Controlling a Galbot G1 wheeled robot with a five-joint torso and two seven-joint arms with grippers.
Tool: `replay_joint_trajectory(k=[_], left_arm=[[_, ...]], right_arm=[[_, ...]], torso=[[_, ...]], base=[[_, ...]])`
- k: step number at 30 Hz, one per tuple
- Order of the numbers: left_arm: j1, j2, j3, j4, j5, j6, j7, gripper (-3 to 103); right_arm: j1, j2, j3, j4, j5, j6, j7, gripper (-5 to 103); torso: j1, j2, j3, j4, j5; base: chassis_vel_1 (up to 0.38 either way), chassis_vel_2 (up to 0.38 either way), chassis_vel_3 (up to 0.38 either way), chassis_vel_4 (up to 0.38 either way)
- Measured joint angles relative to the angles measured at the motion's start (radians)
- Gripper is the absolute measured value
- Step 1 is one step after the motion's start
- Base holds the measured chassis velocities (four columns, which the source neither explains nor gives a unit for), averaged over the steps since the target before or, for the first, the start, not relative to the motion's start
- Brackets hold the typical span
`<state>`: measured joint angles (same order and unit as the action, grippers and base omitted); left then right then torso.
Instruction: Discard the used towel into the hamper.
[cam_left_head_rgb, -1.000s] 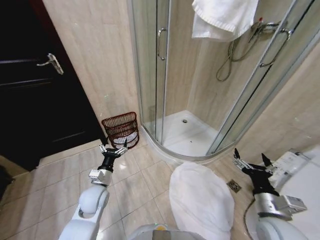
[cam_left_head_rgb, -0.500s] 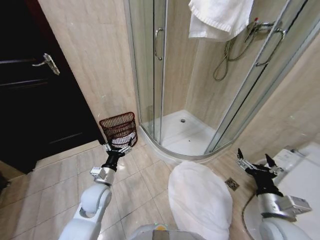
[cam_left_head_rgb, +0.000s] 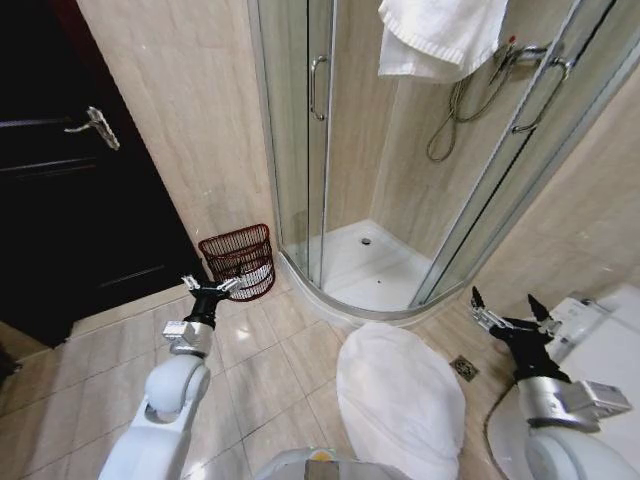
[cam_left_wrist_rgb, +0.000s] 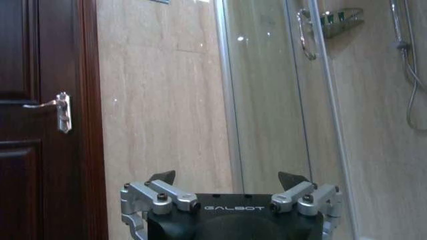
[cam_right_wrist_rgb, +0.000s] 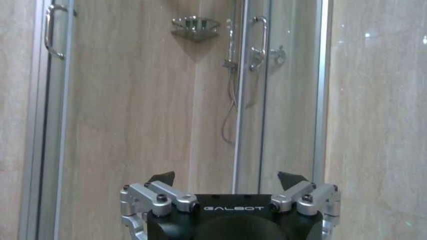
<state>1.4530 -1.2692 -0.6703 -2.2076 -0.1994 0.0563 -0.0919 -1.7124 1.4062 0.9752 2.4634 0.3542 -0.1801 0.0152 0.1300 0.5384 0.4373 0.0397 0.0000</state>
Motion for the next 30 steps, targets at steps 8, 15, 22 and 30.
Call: replay_joint_trajectory(k=[8, 15, 22, 30], left_arm=[[0.024, 0.001, -0.003, -0.023, -0.023, -0.001, 0.006, 100], [0.036, -0.004, -0.001, -0.028, -0.043, -0.003, 0.011, 100], [0.033, -0.004, -0.001, -0.044, -0.039, 0.033, 0.022, 100], [0.030, 0.003, 0.009, -0.057, -0.037, 0.047, 0.024, 100]], right_arm=[[-0.006, 0.001, -0.002, 0.015, 0.003, -0.005, 0.000, 100], [-0.014, 0.003, -0.002, 0.023, 0.010, -0.002, 0.009, 100], [-0.021, 0.007, -0.001, 0.023, 0.011, 0.009, 0.012, 100], [-0.021, 0.011, 0.004, 0.019, 0.013, 0.020, 0.013, 100]], torso=[[0.000, 0.000, 0.000, -0.0001, -0.0001], [0.000, 0.000, 0.000, -0.0001, 0.0000], [0.001, 0.003, 0.002, -0.0001, -0.0001], [0.016, 0.038, 0.022, -0.0001, 0.0000]], base=[[0.000, 0.000, 0.000, 0.000], [0.000, 0.000, 0.000, 0.000], [0.000, 0.000, 0.000, 0.000], [0.000, 0.000, 0.000, 0.000]])
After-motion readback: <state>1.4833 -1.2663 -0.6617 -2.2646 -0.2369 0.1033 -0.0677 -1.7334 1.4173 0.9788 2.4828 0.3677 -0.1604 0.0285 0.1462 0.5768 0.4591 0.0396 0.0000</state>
